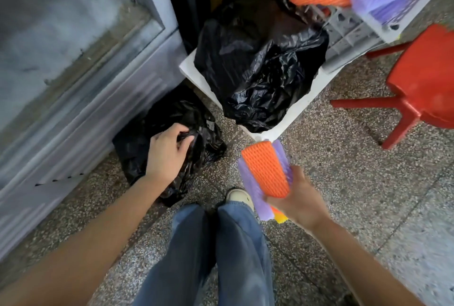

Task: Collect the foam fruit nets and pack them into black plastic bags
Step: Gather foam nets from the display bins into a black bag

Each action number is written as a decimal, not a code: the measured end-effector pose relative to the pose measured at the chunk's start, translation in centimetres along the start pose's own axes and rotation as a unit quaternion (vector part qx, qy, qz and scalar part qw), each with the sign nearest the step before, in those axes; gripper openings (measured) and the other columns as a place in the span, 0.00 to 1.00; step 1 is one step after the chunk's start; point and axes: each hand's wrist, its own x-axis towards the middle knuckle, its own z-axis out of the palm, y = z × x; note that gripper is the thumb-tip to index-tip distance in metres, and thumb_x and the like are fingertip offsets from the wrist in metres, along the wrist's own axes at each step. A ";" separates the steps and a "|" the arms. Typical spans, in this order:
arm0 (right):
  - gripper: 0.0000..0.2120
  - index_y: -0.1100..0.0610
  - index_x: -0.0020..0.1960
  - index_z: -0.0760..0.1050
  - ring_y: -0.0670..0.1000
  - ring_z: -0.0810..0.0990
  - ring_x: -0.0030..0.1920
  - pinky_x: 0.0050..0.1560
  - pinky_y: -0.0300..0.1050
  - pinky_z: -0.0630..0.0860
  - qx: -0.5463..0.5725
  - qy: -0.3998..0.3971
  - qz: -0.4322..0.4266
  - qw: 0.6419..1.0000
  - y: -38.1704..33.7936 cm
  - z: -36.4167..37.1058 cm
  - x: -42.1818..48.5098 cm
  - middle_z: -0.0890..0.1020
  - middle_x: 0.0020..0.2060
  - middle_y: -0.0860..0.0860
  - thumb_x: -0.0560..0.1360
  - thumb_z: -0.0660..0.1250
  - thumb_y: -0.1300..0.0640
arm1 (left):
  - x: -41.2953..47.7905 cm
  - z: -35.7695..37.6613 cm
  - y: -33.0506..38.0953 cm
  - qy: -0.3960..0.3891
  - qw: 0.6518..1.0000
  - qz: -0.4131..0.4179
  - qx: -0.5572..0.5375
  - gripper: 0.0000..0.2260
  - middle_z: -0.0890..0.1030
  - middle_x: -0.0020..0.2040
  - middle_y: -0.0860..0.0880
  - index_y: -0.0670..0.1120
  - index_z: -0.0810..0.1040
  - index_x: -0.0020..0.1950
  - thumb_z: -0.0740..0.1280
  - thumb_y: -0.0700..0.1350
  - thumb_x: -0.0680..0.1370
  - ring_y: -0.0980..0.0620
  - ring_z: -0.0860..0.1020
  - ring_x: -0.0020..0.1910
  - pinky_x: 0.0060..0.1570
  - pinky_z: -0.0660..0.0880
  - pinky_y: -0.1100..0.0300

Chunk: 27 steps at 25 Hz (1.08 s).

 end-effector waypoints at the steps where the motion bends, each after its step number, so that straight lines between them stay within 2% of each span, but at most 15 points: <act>1: 0.40 0.47 0.67 0.56 0.52 0.81 0.43 0.31 0.45 0.82 0.004 0.005 -0.009 1.000 -0.7 -0.7 -1.1 0.75 0.55 0.47 0.63 0.74 0.42 | -1.0 -2.3 0.9 0.018 1.000 -0.004 -0.017 0.09 0.82 0.41 0.47 0.43 0.77 0.54 0.66 0.47 0.78 0.50 0.79 0.36 0.43 0.76 0.54; 3: 0.41 0.45 0.68 0.55 0.52 0.81 0.43 0.33 0.46 0.82 0.022 0.018 -0.033 0.999 -2.2 -2.1 -3.3 0.76 0.55 0.48 0.63 0.75 0.43 | -2.9 -6.7 3.0 0.053 0.997 -0.001 -0.050 0.10 0.80 0.42 0.50 0.43 0.77 0.55 0.65 0.47 0.78 0.54 0.77 0.35 0.40 0.72 0.59; 5: 0.42 0.45 0.68 0.55 0.50 0.81 0.43 0.36 0.46 0.82 0.061 0.037 -0.047 0.996 -4.0 -3.7 -6.0 0.76 0.53 0.46 0.63 0.75 0.44 | -4.9 -10.4 5.5 0.062 0.994 0.014 -0.088 0.11 0.77 0.48 0.53 0.43 0.77 0.56 0.63 0.48 0.78 0.59 0.74 0.44 0.46 0.68 0.66; 7: 0.40 0.48 0.68 0.57 0.48 0.80 0.42 0.36 0.42 0.79 0.110 0.082 -0.048 0.989 -5.9 -5.4 -9.0 0.76 0.51 0.45 0.64 0.75 0.45 | -6.9 -13.2 8.1 0.046 0.993 0.040 -0.099 0.14 0.76 0.49 0.52 0.44 0.79 0.55 0.61 0.50 0.77 0.58 0.71 0.50 0.51 0.65 0.64; 9: 0.37 0.48 0.67 0.59 0.46 0.79 0.42 0.35 0.40 0.76 0.152 0.127 -0.056 0.979 -7.0 -7.0 -11.9 0.76 0.52 0.44 0.64 0.75 0.46 | -8.6 -14.9 10.1 0.055 0.994 0.079 -0.061 0.12 0.71 0.45 0.50 0.45 0.81 0.53 0.63 0.49 0.76 0.54 0.66 0.49 0.51 0.61 0.62; 11: 0.36 0.48 0.66 0.60 0.47 0.79 0.44 0.38 0.42 0.76 0.180 0.153 -0.060 0.970 -7.2 -8.1 -14.5 0.76 0.52 0.43 0.64 0.75 0.45 | -9.7 -16.2 11.7 0.083 0.990 0.113 0.007 0.08 0.67 0.41 0.50 0.46 0.82 0.51 0.67 0.46 0.76 0.53 0.63 0.46 0.48 0.61 0.60; 13: 0.37 0.48 0.66 0.60 0.49 0.79 0.46 0.42 0.45 0.77 0.188 0.170 -0.058 0.966 -6.6 -8.9 -16.5 0.76 0.53 0.44 0.63 0.75 0.45 | -10.5 -17.3 13.1 0.082 0.988 0.120 0.049 0.08 0.70 0.37 0.51 0.47 0.84 0.51 0.68 0.46 0.75 0.50 0.68 0.41 0.40 0.66 0.57; 15: 0.39 0.49 0.67 0.59 0.51 0.80 0.46 0.42 0.50 0.80 0.190 0.184 -0.048 0.963 -5.4 -9.8 -18.2 0.75 0.54 0.45 0.63 0.74 0.43 | -11.2 -18.3 14.3 0.070 0.989 0.117 0.056 0.08 0.79 0.38 0.50 0.47 0.84 0.52 0.68 0.46 0.76 0.50 0.75 0.36 0.35 0.71 0.58; 18: 0.43 0.51 0.71 0.58 0.52 0.80 0.49 0.44 0.50 0.79 0.199 0.207 -0.030 0.957 -2.8 -11.5 -20.7 0.75 0.59 0.47 0.62 0.75 0.43 | -12.1 -19.0 16.6 0.073 0.991 0.111 -0.007 0.09 0.83 0.45 0.50 0.43 0.83 0.53 0.68 0.45 0.77 0.52 0.80 0.39 0.45 0.77 0.58; 20: 0.44 0.52 0.71 0.58 0.53 0.79 0.51 0.47 0.52 0.79 0.208 0.220 -0.017 0.953 -0.8 -12.6 -22.3 0.75 0.60 0.48 0.63 0.75 0.42 | -12.9 -19.4 19.2 0.073 0.989 0.121 -0.050 0.08 0.81 0.44 0.53 0.43 0.82 0.50 0.67 0.46 0.77 0.55 0.79 0.41 0.48 0.75 0.65; 22: 0.43 0.52 0.70 0.58 0.53 0.80 0.50 0.47 0.55 0.80 0.227 0.235 -0.005 0.945 1.4 -13.7 -23.9 0.75 0.59 0.48 0.63 0.75 0.42 | -13.5 -19.3 22.8 0.076 0.982 0.163 -0.057 0.07 0.80 0.40 0.54 0.43 0.82 0.43 0.68 0.45 0.76 0.57 0.79 0.40 0.45 0.71 0.75; 23: 0.43 0.52 0.70 0.58 0.53 0.80 0.50 0.47 0.56 0.80 0.234 0.241 0.001 0.942 2.4 -14.2 -24.6 0.75 0.59 0.49 0.63 0.75 0.42 | -13.8 -19.0 24.7 0.073 0.979 0.181 -0.060 0.06 0.80 0.39 0.53 0.43 0.80 0.39 0.69 0.43 0.75 0.56 0.79 0.39 0.44 0.70 0.76; 27: 0.46 0.52 0.70 0.58 0.54 0.80 0.51 0.48 0.56 0.79 0.272 0.261 0.034 0.925 7.8 -16.6 -27.6 0.75 0.58 0.49 0.58 0.74 0.39 | -15.4 -15.5 33.3 -0.009 0.964 0.251 -0.091 0.09 0.76 0.39 0.52 0.46 0.72 0.37 0.70 0.39 0.74 0.53 0.79 0.43 0.49 0.75 0.60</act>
